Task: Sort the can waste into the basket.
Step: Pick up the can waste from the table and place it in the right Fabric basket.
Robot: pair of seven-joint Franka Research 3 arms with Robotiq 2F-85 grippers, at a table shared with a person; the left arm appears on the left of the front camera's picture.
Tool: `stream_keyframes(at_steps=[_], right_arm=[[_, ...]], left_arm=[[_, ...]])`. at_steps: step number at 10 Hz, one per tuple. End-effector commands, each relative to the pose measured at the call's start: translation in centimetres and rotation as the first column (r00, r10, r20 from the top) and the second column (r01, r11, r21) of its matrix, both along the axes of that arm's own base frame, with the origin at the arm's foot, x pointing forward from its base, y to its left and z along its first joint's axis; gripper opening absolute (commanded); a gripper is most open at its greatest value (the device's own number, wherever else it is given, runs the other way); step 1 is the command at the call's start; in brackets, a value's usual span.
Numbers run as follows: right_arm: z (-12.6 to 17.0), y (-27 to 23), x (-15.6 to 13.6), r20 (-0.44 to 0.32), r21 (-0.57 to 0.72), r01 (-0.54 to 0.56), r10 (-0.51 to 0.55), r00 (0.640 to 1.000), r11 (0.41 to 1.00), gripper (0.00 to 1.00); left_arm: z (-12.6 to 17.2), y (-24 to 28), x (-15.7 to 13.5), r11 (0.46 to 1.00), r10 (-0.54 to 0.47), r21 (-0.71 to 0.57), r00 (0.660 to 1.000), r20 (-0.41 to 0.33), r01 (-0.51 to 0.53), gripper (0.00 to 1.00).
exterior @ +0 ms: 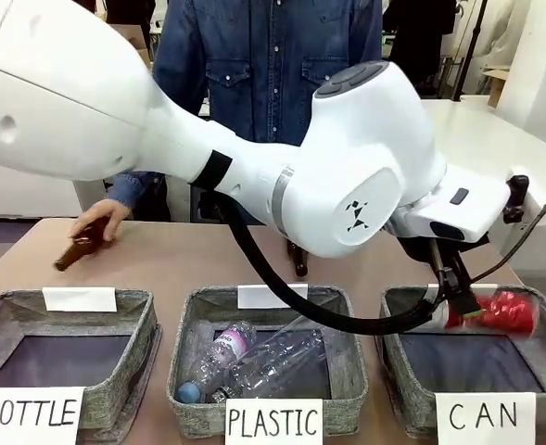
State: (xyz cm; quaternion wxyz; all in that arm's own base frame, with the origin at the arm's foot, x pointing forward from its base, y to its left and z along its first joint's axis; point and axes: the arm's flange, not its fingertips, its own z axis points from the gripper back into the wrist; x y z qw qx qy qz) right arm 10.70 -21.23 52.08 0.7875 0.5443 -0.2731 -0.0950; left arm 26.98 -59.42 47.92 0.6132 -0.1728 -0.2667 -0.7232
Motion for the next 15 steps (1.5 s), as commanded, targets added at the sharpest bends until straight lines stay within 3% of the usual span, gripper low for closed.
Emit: stream_keyframes(at_steps=[1, 5, 7, 8, 10, 11, 12, 13, 14, 15], right_arm=[[0.7, -0.3, -0.7, 0.026, -0.009, 0.020, -0.019, 0.999, 1.000, 1.00], [0.7, -0.3, -0.7, 0.026, -0.009, 0.020, -0.019, 0.999, 1.000, 1.00], [0.4, 0.3, 0.9, -0.013, -0.031, 0.015, -0.016, 1.000, 0.999, 1.00], [0.3, 0.8, 2.5, -0.051, -0.044, 0.024, -0.026, 0.998, 0.999, 1.00], [0.4, 2.6, 5.3, -0.115, -0.092, -0.008, -0.003, 0.993, 0.996, 1.00], [0.5, 3.7, 6.1, -0.120, -0.102, -0.053, 0.040, 0.992, 0.993, 1.00], [0.6, 4.7, 7.0, -0.130, -0.106, -0.085, 0.071, 0.989, 0.991, 1.00], [0.6, 5.9, 8.1, -0.139, -0.095, -0.121, 0.107, 0.985, 0.988, 1.00], [0.8, 7.5, 9.4, -0.148, -0.095, -0.156, 0.141, 0.979, 0.983, 1.00], [1.2, 8.9, 10.3, -0.150, -0.104, -0.195, 0.178, 0.973, 0.975, 1.00]], left_arm=[[0.7, 0.1, -0.3, 1.000, 0.024, -0.012, 0.999, 0.027, -0.024, 1.00], [2.4, 1.8, -0.2, 0.998, 0.063, -0.032, 0.998, 0.000, -0.063, 1.00], [6.1, 6.2, -2.0, 0.995, 0.097, 0.039, 0.994, -0.045, -0.095, 1.00], [9.1, 9.5, -3.9, 0.997, 0.078, 0.026, 0.990, -0.114, -0.075, 1.00], [13.6, 16.4, -7.7, 0.994, 0.112, 0.000, 0.993, -0.033, -0.112, 1.00], [14.6, 20.4, -8.0, 0.983, 0.183, -0.003, 0.983, -0.025, -0.183, 1.00], [15.2, 24.9, -7.6, 0.964, 0.265, -0.008, 0.963, -0.048, -0.265, 1.00], [15.4, 29.0, -7.2, 0.922, 0.385, -0.021, 0.922, -0.045, -0.386, 1.00], [15.4, 33.3, -6.7, 0.878, 0.469, -0.063, 0.878, -0.090, -0.475, 1.00], [15.2, 37.6, -6.0, 0.795, 0.602, -0.036, 0.795, -0.074, -0.606, 1.00]])
